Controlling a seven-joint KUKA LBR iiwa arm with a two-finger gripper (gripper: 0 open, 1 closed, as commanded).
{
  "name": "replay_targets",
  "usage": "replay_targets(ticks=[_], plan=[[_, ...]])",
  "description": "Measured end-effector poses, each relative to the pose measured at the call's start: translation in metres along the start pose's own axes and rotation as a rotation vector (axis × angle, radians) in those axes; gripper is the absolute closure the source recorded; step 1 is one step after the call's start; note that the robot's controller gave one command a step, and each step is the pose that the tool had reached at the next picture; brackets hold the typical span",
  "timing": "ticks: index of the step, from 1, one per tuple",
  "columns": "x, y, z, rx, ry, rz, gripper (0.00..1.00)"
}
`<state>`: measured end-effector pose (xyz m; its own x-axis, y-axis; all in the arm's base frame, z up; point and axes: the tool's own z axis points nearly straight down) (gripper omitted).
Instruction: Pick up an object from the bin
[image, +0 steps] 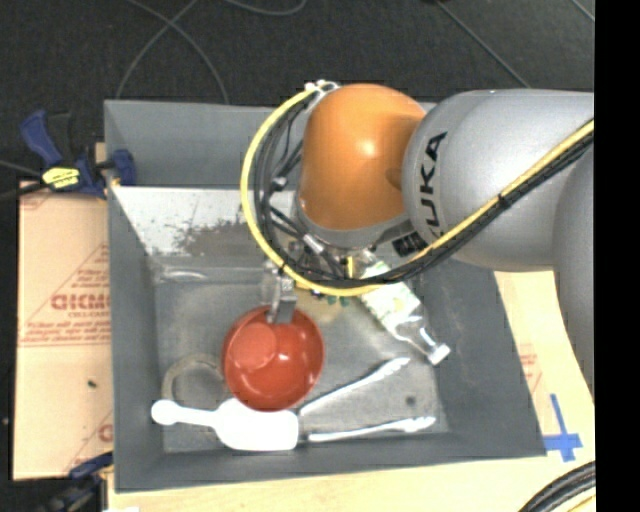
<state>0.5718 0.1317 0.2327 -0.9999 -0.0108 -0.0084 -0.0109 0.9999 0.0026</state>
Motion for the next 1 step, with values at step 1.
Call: replay_targets(ticks=[1], plan=[[-0.0069,-0.0064,0.0067,-0.002,-0.007,0.012,1.0]])
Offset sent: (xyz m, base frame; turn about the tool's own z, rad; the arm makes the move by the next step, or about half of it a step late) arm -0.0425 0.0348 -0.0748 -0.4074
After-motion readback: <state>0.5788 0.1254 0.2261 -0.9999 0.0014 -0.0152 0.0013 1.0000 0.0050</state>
